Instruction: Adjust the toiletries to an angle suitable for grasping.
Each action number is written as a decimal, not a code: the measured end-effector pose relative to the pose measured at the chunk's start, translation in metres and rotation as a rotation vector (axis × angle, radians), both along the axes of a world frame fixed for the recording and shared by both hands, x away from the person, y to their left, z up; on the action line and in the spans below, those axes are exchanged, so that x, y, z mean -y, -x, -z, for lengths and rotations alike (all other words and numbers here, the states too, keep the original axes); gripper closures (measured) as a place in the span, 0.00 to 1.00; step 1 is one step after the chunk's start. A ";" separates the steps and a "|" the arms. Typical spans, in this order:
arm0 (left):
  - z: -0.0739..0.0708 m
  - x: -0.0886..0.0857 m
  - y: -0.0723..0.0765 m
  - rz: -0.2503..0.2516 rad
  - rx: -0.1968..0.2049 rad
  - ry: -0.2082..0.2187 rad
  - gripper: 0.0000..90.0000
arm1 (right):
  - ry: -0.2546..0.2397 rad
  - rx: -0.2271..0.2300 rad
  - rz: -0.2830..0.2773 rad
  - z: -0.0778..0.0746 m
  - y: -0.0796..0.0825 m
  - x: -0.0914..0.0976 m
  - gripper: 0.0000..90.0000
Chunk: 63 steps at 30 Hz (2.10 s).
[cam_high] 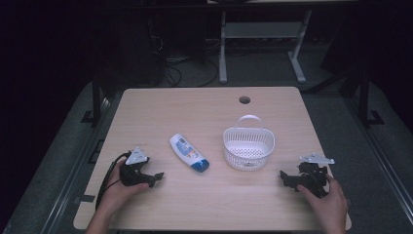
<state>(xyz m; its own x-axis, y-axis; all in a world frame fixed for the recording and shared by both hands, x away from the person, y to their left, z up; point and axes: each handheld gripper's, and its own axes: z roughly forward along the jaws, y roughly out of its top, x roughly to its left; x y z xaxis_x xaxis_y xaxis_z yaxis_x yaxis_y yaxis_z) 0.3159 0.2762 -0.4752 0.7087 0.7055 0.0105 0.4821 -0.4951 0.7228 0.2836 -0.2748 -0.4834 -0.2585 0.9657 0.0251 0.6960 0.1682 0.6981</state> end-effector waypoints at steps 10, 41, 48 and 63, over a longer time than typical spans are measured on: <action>-0.007 0.002 0.000 0.032 -0.025 -0.003 0.42 | -0.001 0.000 0.000 0.000 0.000 0.000 0.00; -0.065 0.039 -0.032 0.109 -0.127 0.187 1.00 | 0.000 0.000 0.000 0.000 0.000 0.000 0.01; -0.074 0.061 -0.042 0.151 -0.114 0.200 1.00 | -0.001 0.000 0.000 0.000 0.000 0.000 0.01; -0.063 0.115 -0.059 0.226 -0.137 0.186 1.00 | 0.000 0.000 0.000 0.000 0.000 0.000 0.01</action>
<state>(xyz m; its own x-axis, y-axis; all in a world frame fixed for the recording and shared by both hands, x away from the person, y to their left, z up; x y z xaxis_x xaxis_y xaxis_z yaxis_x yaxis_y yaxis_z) 0.3750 0.1611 -0.4121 0.8334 0.5109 -0.2107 0.4745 -0.4661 0.7467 0.2836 -0.2748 -0.4834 -0.2587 0.9656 0.0255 0.6960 0.1680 0.6981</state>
